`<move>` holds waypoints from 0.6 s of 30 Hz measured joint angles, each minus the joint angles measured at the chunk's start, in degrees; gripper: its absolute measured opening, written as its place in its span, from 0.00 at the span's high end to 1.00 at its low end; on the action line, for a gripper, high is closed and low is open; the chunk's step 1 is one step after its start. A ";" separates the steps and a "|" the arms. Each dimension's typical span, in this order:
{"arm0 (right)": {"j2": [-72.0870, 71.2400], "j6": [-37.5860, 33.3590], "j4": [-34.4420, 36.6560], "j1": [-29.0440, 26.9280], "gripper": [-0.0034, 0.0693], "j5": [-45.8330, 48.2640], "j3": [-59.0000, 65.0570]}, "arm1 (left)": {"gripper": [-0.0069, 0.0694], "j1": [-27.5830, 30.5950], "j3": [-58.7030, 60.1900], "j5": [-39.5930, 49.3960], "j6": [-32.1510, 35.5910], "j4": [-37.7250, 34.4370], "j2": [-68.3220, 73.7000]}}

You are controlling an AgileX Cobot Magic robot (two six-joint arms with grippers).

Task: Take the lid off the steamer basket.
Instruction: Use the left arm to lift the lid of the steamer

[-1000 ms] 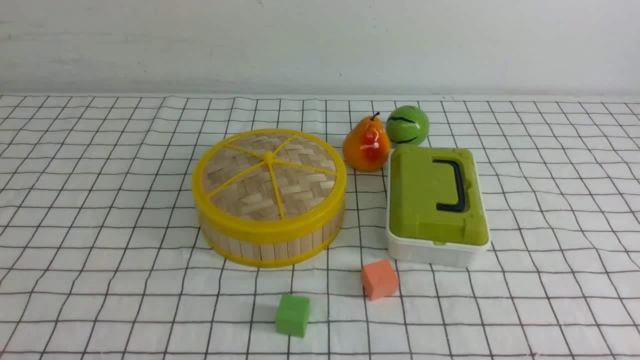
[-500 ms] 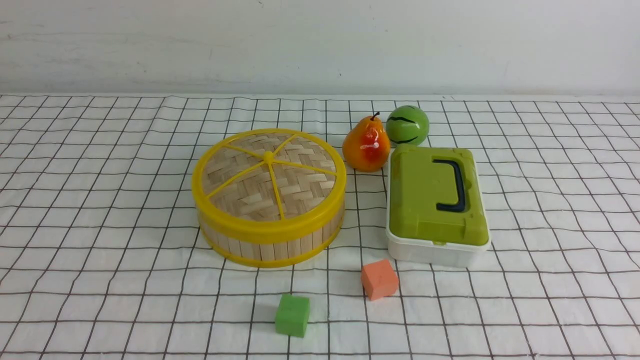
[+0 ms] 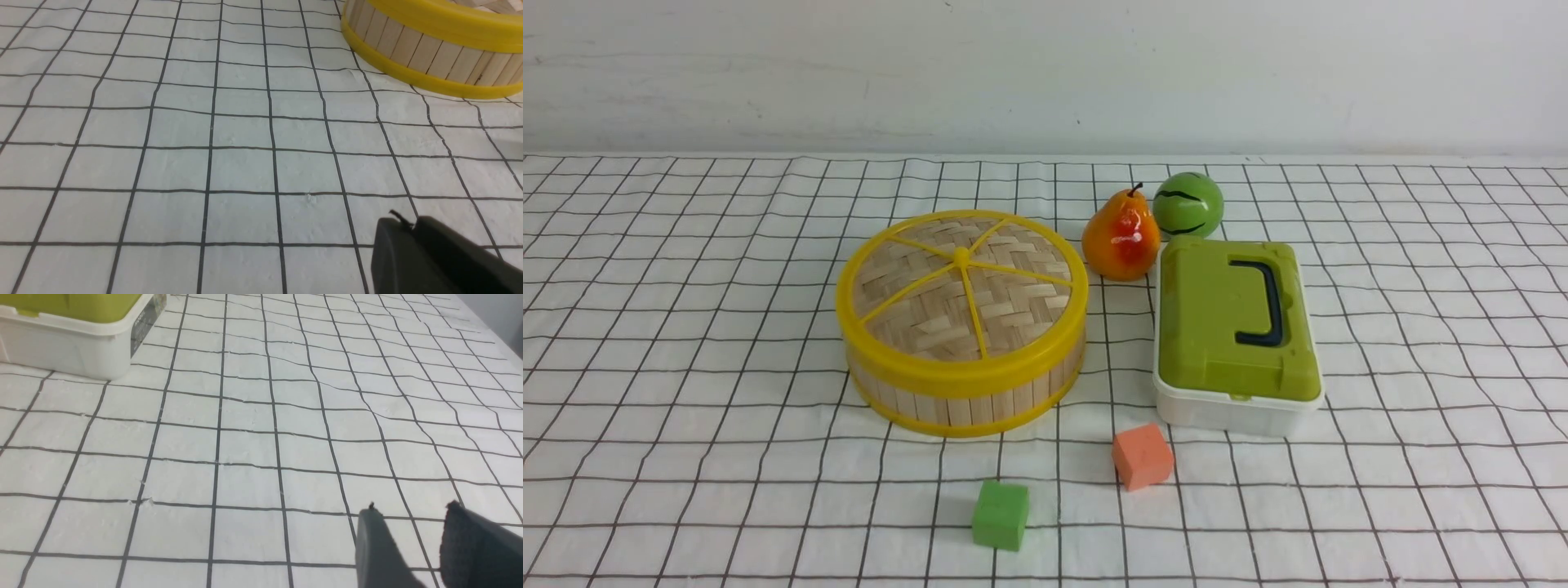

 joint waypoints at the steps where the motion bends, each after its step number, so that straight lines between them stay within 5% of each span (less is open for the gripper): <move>1: 0.00 0.00 0.00 0.00 0.62 0.00 0.00 | 0.84 0.00 0.00 0.00 0.00 0.00 0.00; 18: 0.00 0.00 0.00 0.00 0.62 0.00 0.00 | 0.81 0.00 0.00 0.00 0.00 0.00 0.00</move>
